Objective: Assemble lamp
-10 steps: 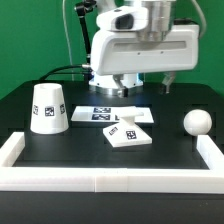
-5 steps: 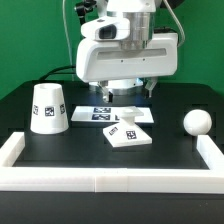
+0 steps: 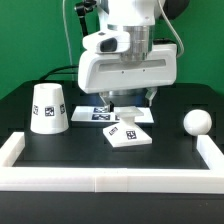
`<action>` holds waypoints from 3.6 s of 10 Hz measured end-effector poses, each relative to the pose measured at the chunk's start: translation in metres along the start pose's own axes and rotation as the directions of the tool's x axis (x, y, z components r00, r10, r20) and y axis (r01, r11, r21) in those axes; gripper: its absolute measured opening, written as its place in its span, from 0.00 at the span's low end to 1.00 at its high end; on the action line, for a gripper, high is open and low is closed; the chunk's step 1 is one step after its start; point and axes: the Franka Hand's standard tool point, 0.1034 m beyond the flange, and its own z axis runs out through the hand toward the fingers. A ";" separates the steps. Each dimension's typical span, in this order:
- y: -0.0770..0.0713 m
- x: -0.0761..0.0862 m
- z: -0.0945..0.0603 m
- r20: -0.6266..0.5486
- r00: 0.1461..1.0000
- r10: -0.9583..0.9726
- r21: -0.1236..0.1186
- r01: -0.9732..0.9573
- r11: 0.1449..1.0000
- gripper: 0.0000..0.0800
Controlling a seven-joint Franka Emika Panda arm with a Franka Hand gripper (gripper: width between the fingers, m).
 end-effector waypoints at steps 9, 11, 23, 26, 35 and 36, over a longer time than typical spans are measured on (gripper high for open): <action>-0.002 -0.003 0.012 0.010 1.000 -0.012 0.006 0.012 1.000 0.73; -0.002 -0.003 0.012 0.009 1.000 -0.014 0.006 0.014 1.000 0.67; -0.019 0.073 0.008 -0.046 0.998 0.045 -0.006 -0.046 0.999 0.67; -0.019 0.111 0.007 -0.073 0.993 0.098 -0.005 -0.099 0.995 0.67; -0.025 0.175 0.004 -0.106 0.966 0.236 0.028 -0.235 0.972 0.67; -0.026 0.176 0.004 -0.103 0.966 0.236 0.029 -0.234 0.972 0.67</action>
Offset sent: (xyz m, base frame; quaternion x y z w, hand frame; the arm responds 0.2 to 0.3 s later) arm -0.0024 -0.0035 -0.0097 -0.0002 0.0055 0.0052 1.0000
